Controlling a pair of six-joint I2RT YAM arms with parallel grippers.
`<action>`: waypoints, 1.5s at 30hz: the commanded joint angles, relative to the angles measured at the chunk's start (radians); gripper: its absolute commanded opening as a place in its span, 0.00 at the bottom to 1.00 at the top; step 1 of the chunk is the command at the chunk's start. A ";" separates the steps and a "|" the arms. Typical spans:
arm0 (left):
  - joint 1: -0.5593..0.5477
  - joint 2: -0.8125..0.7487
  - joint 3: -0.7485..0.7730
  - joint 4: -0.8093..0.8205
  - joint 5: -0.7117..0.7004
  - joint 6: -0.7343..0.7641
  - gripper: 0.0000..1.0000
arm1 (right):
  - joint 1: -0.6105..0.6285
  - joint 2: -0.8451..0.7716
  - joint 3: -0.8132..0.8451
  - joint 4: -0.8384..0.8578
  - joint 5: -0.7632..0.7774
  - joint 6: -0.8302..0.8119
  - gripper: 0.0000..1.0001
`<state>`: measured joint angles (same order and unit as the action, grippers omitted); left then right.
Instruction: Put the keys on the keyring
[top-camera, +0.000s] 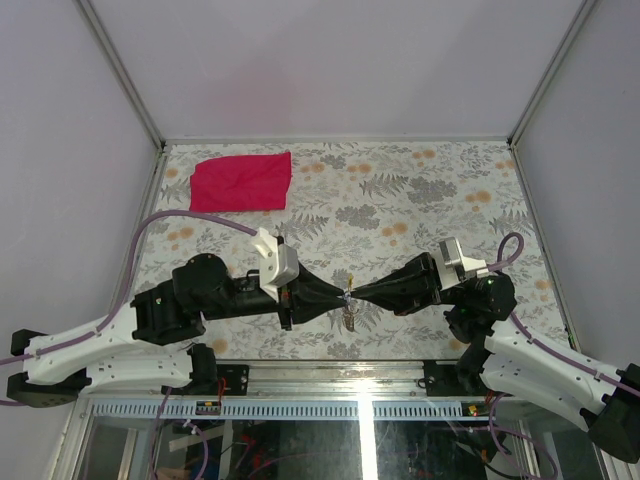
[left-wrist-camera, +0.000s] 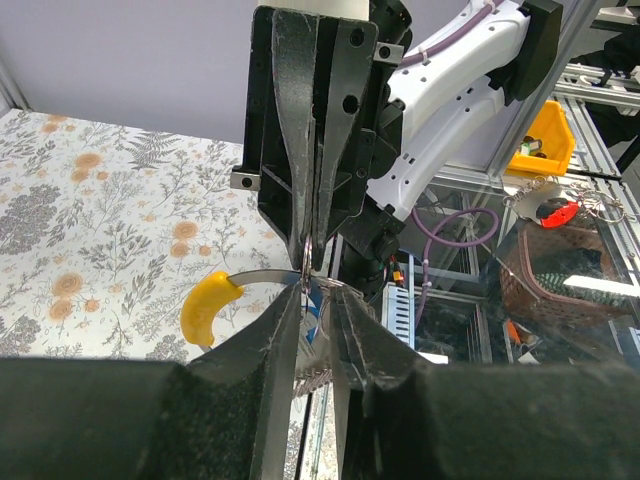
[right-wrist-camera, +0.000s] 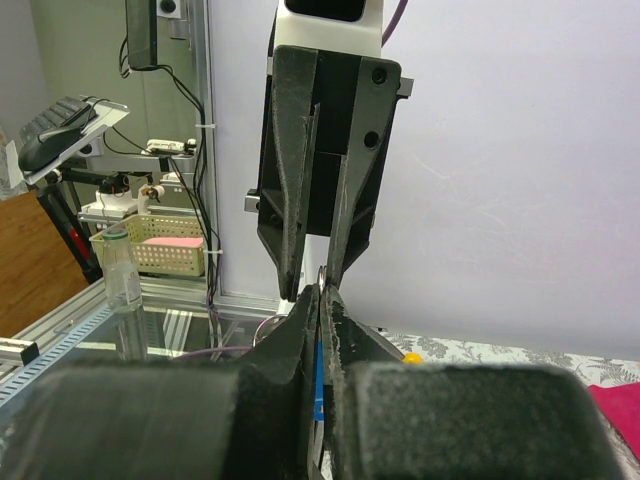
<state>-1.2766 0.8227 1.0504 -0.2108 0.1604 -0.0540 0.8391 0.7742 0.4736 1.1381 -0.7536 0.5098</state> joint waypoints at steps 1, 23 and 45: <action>-0.006 0.000 0.014 0.078 -0.004 0.000 0.18 | 0.006 -0.009 0.034 0.077 -0.006 0.006 0.00; -0.006 0.052 0.062 0.070 0.029 0.018 0.00 | 0.006 -0.006 0.022 0.075 -0.018 0.013 0.00; -0.006 0.263 0.453 -0.607 -0.098 0.139 0.00 | 0.006 -0.198 0.093 -0.575 0.114 -0.386 0.30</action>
<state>-1.2766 1.0260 1.4273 -0.6701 0.1047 0.0387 0.8391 0.5766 0.4896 0.7303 -0.6968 0.2382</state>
